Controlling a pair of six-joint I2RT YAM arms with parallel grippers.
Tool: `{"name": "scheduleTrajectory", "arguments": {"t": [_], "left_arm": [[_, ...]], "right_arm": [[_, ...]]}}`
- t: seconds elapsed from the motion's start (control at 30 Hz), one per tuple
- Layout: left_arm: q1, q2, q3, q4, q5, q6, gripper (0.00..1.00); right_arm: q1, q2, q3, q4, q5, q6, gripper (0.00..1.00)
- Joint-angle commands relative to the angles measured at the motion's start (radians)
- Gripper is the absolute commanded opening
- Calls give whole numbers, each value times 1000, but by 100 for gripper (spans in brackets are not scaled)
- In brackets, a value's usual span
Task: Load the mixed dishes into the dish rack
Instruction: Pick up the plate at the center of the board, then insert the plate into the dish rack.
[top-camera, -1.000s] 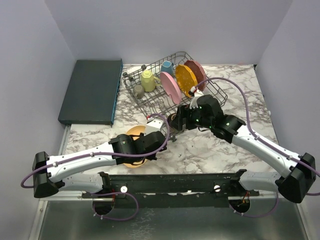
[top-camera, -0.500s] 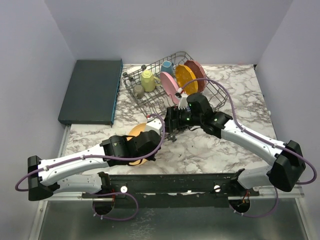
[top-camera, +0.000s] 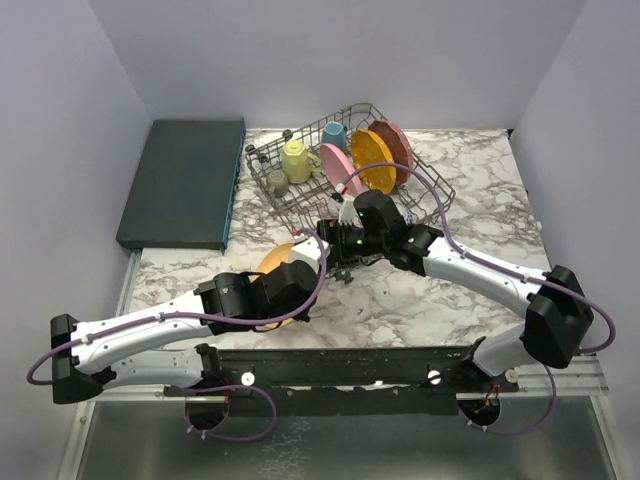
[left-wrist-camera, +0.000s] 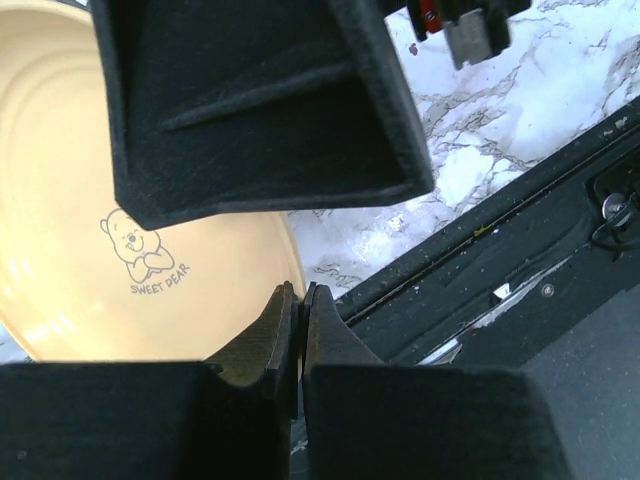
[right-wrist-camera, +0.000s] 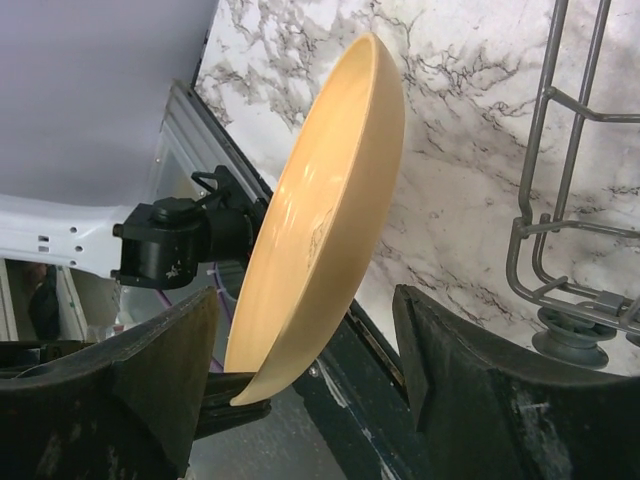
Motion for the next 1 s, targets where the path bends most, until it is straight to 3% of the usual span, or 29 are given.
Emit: {"name": "scheduleTrajectory", "arguments": {"t": [0.0, 0.37, 0.67, 0.97], "left_arm": [[-5, -18, -15, 30, 12, 25, 0], [-5, -34, -33, 40, 8, 18, 0], [-5, -43, -29, 40, 2, 14, 0], [-5, -49, -28, 41, -8, 5, 40]], "right_arm": [[13, 22, 36, 28, -26, 25, 75], [15, 39, 27, 39, -38, 33, 51], [16, 41, 20, 49, -54, 37, 20], [16, 25, 14, 29, -11, 21, 1]]}}
